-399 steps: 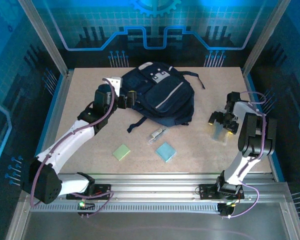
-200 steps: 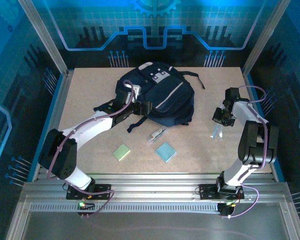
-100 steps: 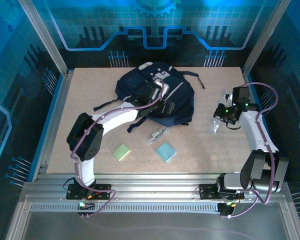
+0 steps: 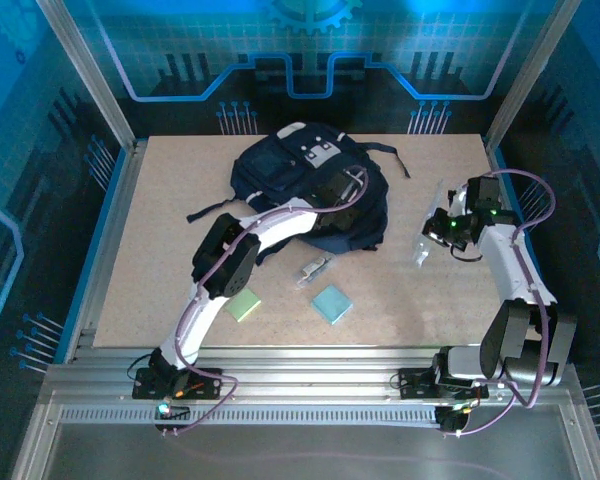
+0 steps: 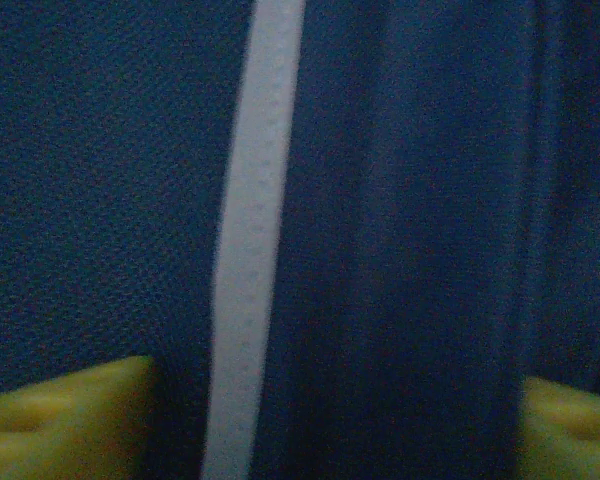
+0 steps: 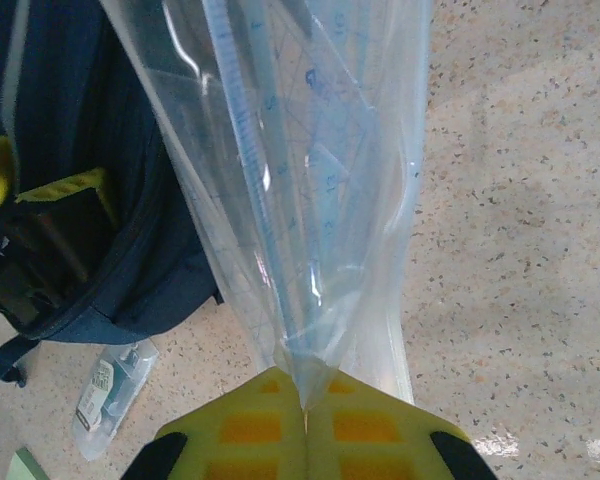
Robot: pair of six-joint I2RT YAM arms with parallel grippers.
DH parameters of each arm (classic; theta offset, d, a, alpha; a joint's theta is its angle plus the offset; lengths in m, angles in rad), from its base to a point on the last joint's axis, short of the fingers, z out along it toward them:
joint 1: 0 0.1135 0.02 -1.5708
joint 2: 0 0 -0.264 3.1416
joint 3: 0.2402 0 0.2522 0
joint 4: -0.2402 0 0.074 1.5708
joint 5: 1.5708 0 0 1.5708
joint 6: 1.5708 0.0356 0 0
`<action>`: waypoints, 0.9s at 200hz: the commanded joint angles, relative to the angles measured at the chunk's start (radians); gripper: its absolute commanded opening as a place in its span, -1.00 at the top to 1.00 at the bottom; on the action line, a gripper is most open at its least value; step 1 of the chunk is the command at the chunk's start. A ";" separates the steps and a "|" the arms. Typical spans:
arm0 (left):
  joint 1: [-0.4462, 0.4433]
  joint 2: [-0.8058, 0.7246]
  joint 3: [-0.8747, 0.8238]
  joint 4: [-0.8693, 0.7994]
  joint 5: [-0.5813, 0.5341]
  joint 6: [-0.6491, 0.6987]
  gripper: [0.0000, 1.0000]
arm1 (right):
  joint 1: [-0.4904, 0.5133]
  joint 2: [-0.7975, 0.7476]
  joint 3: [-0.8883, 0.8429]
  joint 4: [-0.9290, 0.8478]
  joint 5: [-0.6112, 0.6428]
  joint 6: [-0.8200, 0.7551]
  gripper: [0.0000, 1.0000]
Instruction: Pack the student bag
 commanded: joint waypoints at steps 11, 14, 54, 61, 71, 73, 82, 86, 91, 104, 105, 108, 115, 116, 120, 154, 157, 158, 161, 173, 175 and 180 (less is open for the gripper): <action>0.018 -0.025 -0.013 -0.081 -0.008 -0.023 1.00 | -0.022 -0.034 -0.010 0.013 -0.037 -0.001 1.00; 0.019 -0.036 -0.017 -0.080 -0.004 -0.028 1.00 | -0.023 -0.034 -0.008 0.013 -0.037 0.000 1.00; 0.032 -0.229 -0.093 -0.057 0.144 -0.101 1.00 | -0.028 -0.050 -0.014 0.050 -0.097 0.042 1.00; 0.045 -0.265 -0.103 -0.054 0.191 -0.130 1.00 | -0.027 -0.051 -0.016 0.059 -0.113 0.051 1.00; 0.067 -0.311 -0.111 -0.055 0.259 -0.174 1.00 | -0.028 -0.053 -0.018 0.080 -0.136 0.068 1.00; 0.071 -0.319 -0.110 -0.053 0.272 -0.182 1.00 | -0.028 -0.054 -0.019 0.084 -0.142 0.073 1.00; 0.092 -0.347 -0.113 -0.053 0.323 -0.212 1.00 | -0.024 -0.053 -0.021 0.104 -0.165 0.092 1.00; 0.099 -0.355 -0.111 -0.054 0.342 -0.224 1.00 | -0.023 -0.054 -0.023 0.114 -0.174 0.102 1.00; 0.108 -0.367 -0.110 -0.055 0.363 -0.237 1.00 | -0.020 -0.054 -0.026 0.126 -0.183 0.111 1.00; 0.132 -0.394 -0.104 -0.054 0.418 -0.272 1.00 | -0.002 -0.054 -0.034 0.175 -0.210 0.150 1.00; 0.134 -0.395 -0.104 -0.054 0.422 -0.275 1.00 | 0.000 -0.054 -0.035 0.178 -0.210 0.155 1.00; 0.138 -0.400 -0.104 -0.052 0.432 -0.284 1.00 | 0.005 -0.053 -0.036 0.190 -0.214 0.166 1.00; 0.151 -0.410 -0.104 -0.044 0.461 -0.304 1.00 | 0.022 -0.052 -0.041 0.223 -0.222 0.198 1.00; 0.152 -0.411 -0.104 -0.044 0.465 -0.308 1.00 | 0.024 -0.052 -0.041 0.227 -0.222 0.204 1.00; 0.159 -0.416 -0.102 -0.037 0.482 -0.322 1.00 | 0.036 -0.051 -0.045 0.251 -0.225 0.227 1.00; 0.187 -0.416 -0.066 -0.020 0.578 -0.386 1.00 | 0.181 0.002 -0.077 0.511 -0.193 0.403 1.00; 0.190 -0.413 -0.061 -0.019 0.585 -0.390 1.00 | 0.200 0.013 -0.072 0.527 -0.183 0.414 1.00; 0.189 -0.412 -0.060 -0.019 0.586 -0.391 1.00 | 0.205 0.016 -0.071 0.534 -0.180 0.417 1.00; 0.190 -0.410 -0.055 -0.019 0.592 -0.394 1.00 | 0.222 0.029 -0.067 0.550 -0.171 0.428 1.00; 0.192 -0.402 -0.029 -0.022 0.613 -0.406 1.00 | 0.289 0.088 -0.046 0.634 -0.147 0.463 1.00; 0.192 -0.400 -0.025 -0.023 0.616 -0.409 1.00 | 0.299 0.100 -0.040 0.649 -0.143 0.471 1.00; 0.193 -0.396 -0.015 -0.025 0.622 -0.412 1.00 | 0.324 0.129 -0.029 0.678 -0.131 0.485 1.00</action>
